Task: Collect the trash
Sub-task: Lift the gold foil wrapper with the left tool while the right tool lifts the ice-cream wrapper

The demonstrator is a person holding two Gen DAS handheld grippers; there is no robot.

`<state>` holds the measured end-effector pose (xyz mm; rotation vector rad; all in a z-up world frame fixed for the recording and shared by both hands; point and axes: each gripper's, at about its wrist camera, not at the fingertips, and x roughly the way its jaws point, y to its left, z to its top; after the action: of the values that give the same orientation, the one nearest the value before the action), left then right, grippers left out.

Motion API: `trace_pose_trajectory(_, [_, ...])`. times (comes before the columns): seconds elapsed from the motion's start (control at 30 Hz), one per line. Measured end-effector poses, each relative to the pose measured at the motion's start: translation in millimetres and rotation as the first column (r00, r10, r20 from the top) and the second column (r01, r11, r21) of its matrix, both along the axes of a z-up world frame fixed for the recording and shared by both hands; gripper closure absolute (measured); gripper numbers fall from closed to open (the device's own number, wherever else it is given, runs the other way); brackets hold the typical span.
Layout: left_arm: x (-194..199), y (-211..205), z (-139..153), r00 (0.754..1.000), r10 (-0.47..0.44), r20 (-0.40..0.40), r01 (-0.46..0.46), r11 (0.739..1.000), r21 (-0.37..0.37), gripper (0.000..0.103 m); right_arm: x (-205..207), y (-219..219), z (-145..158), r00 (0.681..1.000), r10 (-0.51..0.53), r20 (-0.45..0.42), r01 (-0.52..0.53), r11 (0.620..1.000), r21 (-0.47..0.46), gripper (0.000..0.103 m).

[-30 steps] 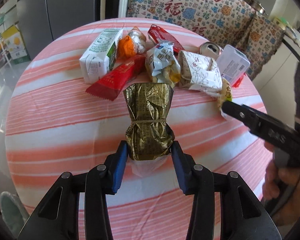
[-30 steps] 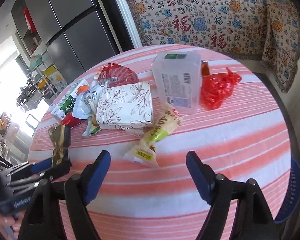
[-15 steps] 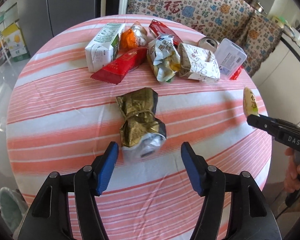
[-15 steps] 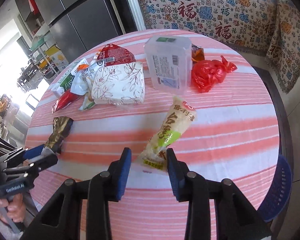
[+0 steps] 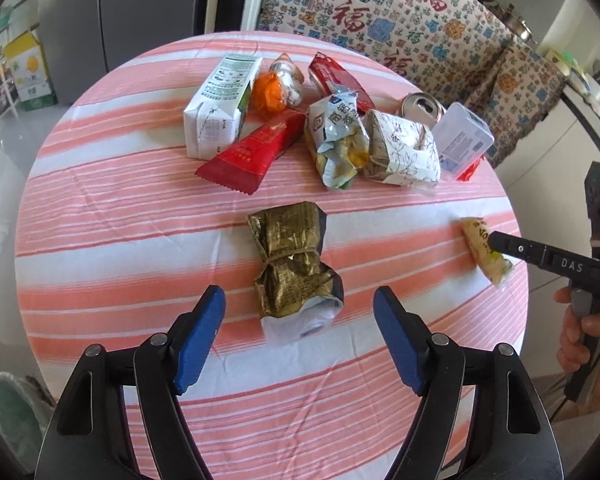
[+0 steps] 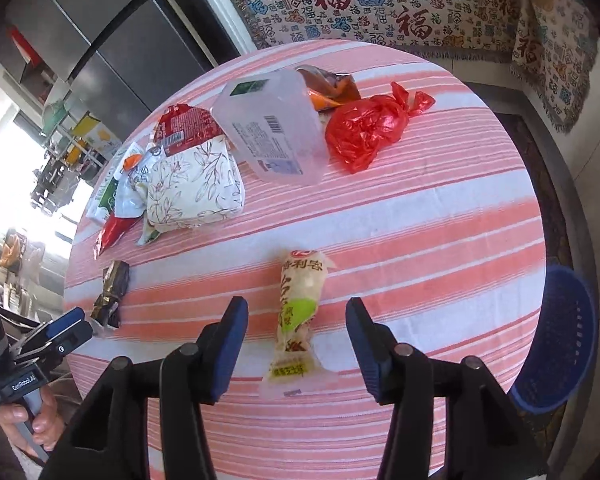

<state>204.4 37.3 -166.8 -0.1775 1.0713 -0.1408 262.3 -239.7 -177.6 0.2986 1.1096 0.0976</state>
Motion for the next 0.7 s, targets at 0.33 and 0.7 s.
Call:
trace_pose_trajectory(0.33, [29.1, -5.6, -21.7, 0.995, 0.052, -0.087, -0.047, 0.997, 0.057, 0.038, 17.9, 24.1, -3.9, 0.994, 0.082, -0.069, -0.091, 0.987, -0.135, 0.051])
trace_pose_trajectory(0.7, [8.9, -21.6, -2.1, 1.0, 0.024, -0.015, -0.023, 0.999, 0.037, 0.057, 5.3, 16.9, 8.3, 0.997, 0.07, -0.022, -0.072, 0.992, -0.108, 0.087])
